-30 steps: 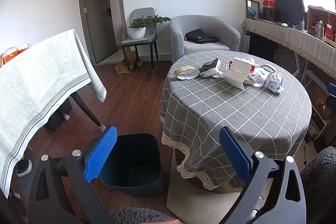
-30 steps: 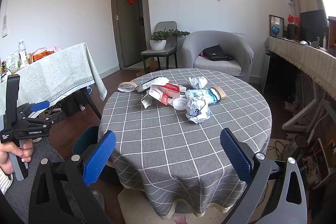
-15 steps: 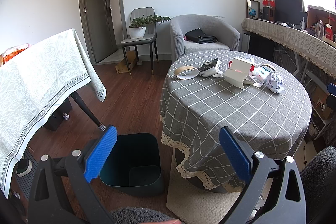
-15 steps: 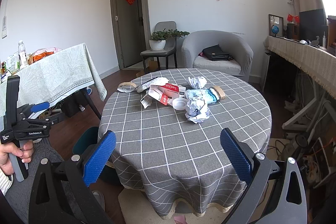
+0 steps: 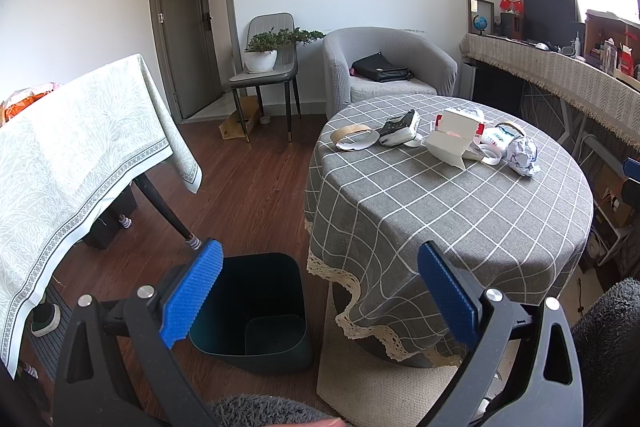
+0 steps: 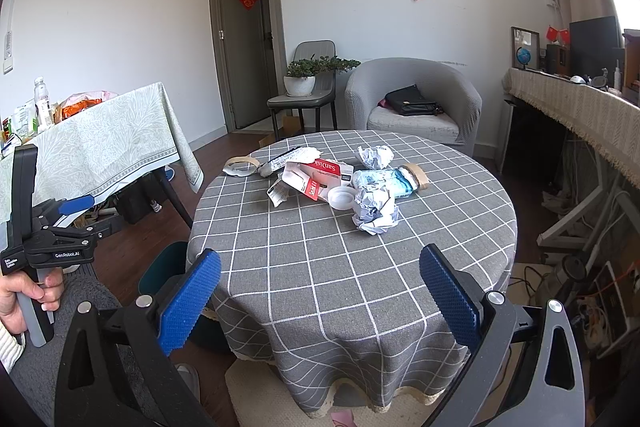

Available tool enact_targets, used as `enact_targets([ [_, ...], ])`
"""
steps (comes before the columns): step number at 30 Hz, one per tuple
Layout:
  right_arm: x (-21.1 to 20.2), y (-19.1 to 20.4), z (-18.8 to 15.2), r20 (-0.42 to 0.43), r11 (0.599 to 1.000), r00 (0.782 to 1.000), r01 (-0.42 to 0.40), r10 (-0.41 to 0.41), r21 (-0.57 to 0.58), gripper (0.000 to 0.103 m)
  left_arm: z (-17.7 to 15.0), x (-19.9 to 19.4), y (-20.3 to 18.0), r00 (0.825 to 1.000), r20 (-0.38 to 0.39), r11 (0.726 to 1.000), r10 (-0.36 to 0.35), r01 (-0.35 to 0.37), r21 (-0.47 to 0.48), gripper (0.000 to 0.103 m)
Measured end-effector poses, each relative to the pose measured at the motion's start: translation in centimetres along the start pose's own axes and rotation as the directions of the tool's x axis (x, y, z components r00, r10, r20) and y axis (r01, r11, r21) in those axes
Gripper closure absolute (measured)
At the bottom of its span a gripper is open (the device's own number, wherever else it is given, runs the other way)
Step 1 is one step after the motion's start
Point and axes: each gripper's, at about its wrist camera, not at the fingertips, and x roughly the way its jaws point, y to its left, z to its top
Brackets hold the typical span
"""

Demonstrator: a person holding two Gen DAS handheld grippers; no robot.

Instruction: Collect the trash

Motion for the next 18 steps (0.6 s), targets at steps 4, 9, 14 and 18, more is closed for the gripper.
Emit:
enact_targets([
  [4,-0.01,-0.01,0.01,0.000,1.000,1.000,0.000,0.000,0.000,0.003,-0.01,-0.02,0.02,1.000,0.000,1.000,-0.001,0.001,-0.001,0.003],
  [9,-0.03,-0.07,-0.01,-0.003,1.000,1.000,0.000,0.000,0.005,0.003,0.00,0.28,-0.13,1.000,-0.001,1.000,0.003,-0.003,0.001,0.003],
  [14,-0.31,-0.08,0.29,-0.005,1.000,1.000,0.010,-0.010,0.002,0.003,-0.21,0.69,-0.20,0.999,-0.026,0.999,-0.037,0.036,-0.014,0.003],
  [18,-0.22,-0.31,0.59,-0.019,1.000,1.000,0.010,-0.010,-0.001,0.003,0.08,0.56,0.02,0.998,-0.003,0.997,-0.061,0.061,-0.036,0.003],
])
